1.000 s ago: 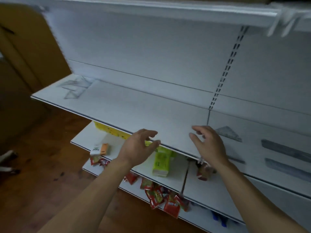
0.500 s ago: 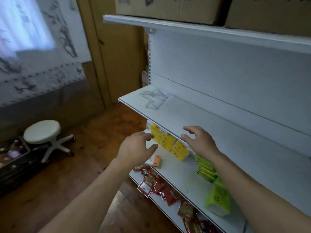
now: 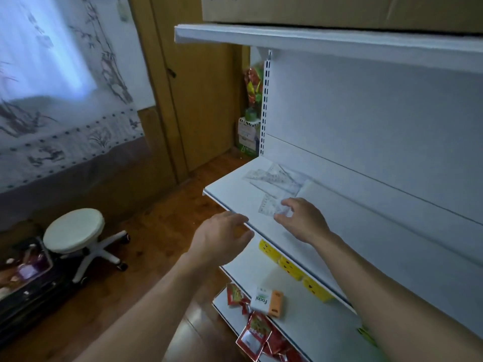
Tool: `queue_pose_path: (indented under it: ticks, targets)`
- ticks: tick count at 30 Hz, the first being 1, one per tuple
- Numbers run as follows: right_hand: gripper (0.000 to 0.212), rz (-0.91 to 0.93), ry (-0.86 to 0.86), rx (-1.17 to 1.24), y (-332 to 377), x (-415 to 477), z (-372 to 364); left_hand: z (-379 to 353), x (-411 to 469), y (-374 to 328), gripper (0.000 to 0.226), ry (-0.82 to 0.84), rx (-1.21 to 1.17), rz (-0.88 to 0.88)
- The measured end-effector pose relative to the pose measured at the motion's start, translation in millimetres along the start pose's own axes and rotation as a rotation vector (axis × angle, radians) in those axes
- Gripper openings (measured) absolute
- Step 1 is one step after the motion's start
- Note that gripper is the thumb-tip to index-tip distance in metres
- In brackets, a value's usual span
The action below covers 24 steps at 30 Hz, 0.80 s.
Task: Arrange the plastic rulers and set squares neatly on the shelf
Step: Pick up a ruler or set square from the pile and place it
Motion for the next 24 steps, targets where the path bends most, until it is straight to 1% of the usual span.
queue_pose_path:
  ticks: [4,7,10,13,17,21,24]
  targets:
    - [0.057,-0.056,0.058,-0.286,8,49,-10,-9,56,20,0.041,0.019,-0.053,-0.008]
    - [0.063,-0.111,0.131,-0.376,11,66,-20,-18,82,26,0.041,0.090,-0.092,-0.034]
    - [0.069,-0.163,0.161,-0.432,12,79,-21,-22,113,29,0.041,0.118,-0.119,-0.087]
    - [0.060,-0.201,0.169,-0.480,19,83,-22,-24,138,32,0.041,0.159,-0.130,-0.152]
    - [0.052,-0.297,0.179,-0.522,27,87,-25,-28,157,40,0.042,0.205,-0.145,-0.229]
    - [0.029,-0.417,0.208,-0.520,32,90,-29,-32,171,51,0.042,0.230,-0.171,-0.294]
    - [0.037,-0.550,0.249,-0.438,29,90,-32,-31,176,57,0.042,0.242,-0.192,-0.350]
Point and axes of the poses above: each hand's wrist, its own x-axis towards the middle knuckle, its own z-axis out of the back of the hand, y = z × x, the point moved 7 cm from there along x, towards the middle knuckle, and after that the axes turned 7 degrees about x, right-handed, at the moved point
